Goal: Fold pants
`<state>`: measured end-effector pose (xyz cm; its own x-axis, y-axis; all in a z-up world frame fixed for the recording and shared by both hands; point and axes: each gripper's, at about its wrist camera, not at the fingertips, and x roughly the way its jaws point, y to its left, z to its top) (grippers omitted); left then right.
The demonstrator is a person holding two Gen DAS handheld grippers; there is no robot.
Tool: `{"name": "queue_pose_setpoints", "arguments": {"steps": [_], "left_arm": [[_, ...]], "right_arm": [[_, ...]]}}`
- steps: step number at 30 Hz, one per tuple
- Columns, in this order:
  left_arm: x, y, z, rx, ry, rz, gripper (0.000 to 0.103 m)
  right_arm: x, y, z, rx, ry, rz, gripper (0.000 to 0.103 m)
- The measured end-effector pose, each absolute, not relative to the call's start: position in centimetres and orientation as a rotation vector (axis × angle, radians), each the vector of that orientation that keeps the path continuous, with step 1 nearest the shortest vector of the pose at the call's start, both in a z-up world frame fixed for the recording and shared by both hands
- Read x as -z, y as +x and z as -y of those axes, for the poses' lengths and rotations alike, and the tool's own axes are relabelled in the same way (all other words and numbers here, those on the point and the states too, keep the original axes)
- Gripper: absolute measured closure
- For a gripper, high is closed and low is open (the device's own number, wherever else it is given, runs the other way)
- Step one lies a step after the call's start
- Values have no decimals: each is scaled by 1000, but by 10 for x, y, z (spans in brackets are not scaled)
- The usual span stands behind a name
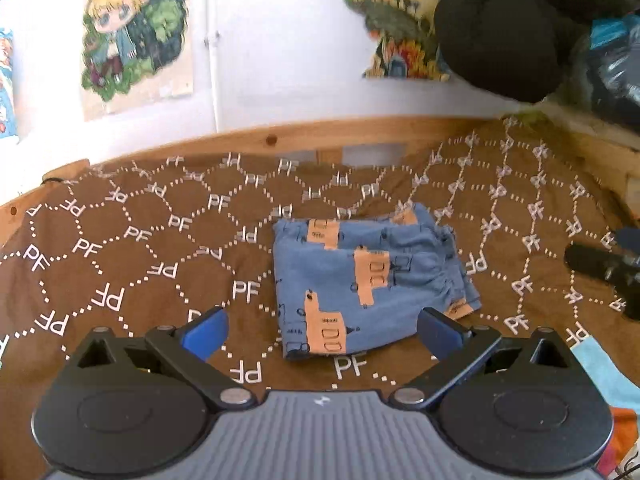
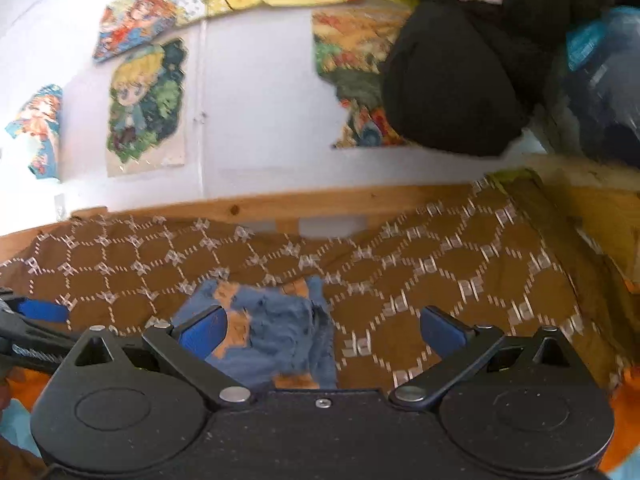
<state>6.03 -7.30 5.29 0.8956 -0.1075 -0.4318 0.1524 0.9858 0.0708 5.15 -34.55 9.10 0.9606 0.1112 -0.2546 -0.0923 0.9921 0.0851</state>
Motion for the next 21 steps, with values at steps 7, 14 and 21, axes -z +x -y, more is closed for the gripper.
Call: {"name": "queue_pose_setpoints", "arguments": {"steps": [7, 14, 21], "left_arm": [[-35, 54, 70, 167, 103, -480, 0], [-11, 63, 61, 156, 35, -611, 0], [-9, 59, 55, 150, 4, -619, 0]], "right_arm": [[-75, 56, 336, -137, 58, -318, 1], [-62, 62, 331, -111, 27, -403, 1], [-59, 64, 332, -102, 33, -436, 1]]}}
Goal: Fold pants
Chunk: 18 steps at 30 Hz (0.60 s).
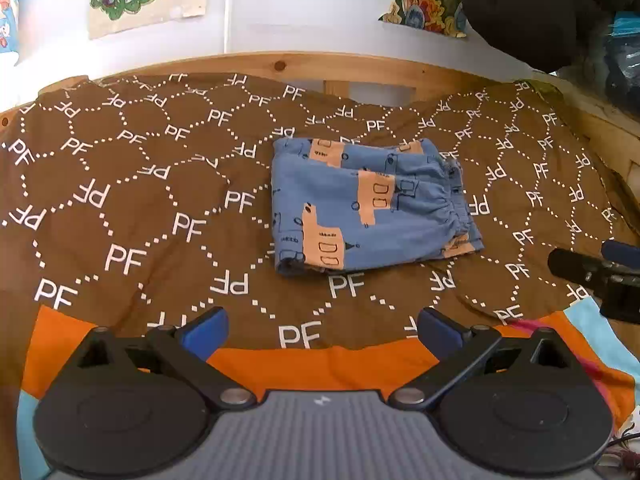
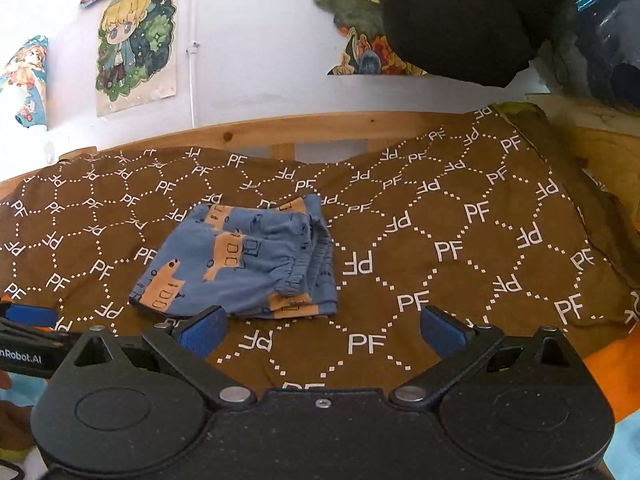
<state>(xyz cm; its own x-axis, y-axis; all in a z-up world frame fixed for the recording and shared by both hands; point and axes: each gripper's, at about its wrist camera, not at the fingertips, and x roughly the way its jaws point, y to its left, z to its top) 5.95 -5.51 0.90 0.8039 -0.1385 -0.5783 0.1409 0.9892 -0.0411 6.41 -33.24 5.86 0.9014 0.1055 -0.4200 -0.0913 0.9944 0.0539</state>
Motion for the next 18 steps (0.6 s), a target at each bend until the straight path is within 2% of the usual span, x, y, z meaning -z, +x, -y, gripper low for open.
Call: {"name": "queue_pose_setpoints", "arguments": {"steps": [18], "left_arm": [[-13, 57, 57, 165, 6, -604, 0]], "right_arm": [[-55, 65, 323, -136, -13, -464, 1]]}}
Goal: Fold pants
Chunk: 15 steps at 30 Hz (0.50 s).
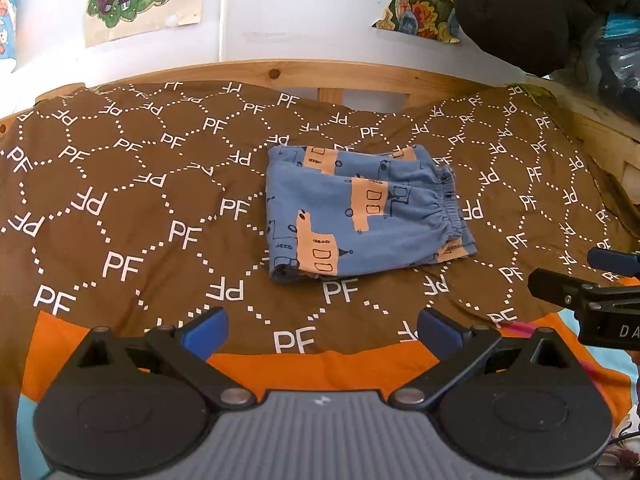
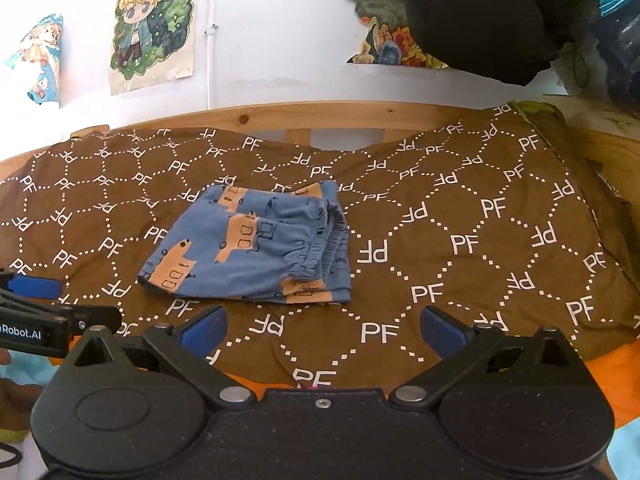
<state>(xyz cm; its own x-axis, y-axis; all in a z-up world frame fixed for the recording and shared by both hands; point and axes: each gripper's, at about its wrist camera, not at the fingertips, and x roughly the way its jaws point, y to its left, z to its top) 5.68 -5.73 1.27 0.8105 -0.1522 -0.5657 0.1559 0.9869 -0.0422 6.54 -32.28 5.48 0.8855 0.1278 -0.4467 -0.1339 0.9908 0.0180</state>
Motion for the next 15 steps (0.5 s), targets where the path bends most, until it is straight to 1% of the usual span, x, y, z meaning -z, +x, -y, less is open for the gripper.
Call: {"name": "queue_pose_setpoints", "arguments": {"steps": [15], "left_arm": [[-13, 56, 58, 164, 4, -607, 0]], "right_arm": [[-54, 65, 322, -135, -15, -468, 1]]}}
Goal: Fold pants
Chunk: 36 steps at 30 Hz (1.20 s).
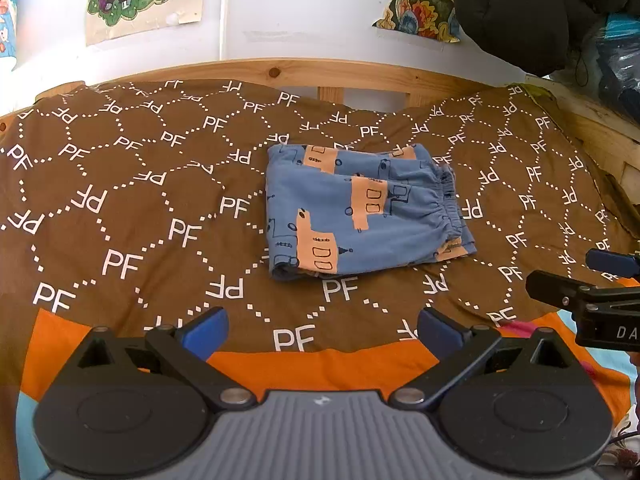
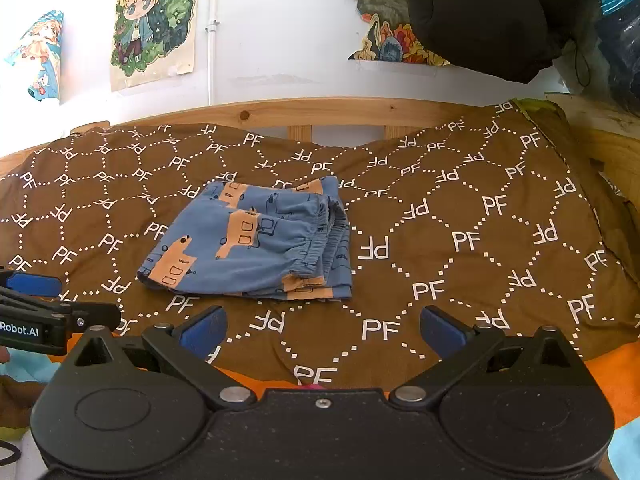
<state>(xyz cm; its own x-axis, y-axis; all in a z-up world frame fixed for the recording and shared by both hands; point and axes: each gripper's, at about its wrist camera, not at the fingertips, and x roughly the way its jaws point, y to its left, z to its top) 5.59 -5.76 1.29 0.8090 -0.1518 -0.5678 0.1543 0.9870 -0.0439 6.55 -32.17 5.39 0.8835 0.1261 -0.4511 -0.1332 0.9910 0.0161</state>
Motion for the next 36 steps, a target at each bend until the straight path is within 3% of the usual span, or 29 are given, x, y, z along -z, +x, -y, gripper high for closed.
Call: {"name": "queue_pose_setpoints", "arguments": {"steps": [36], "left_arm": [[-11, 56, 56, 157, 3, -623, 0]], "right_arm": [[-48, 68, 320, -133, -19, -484, 1]]}}
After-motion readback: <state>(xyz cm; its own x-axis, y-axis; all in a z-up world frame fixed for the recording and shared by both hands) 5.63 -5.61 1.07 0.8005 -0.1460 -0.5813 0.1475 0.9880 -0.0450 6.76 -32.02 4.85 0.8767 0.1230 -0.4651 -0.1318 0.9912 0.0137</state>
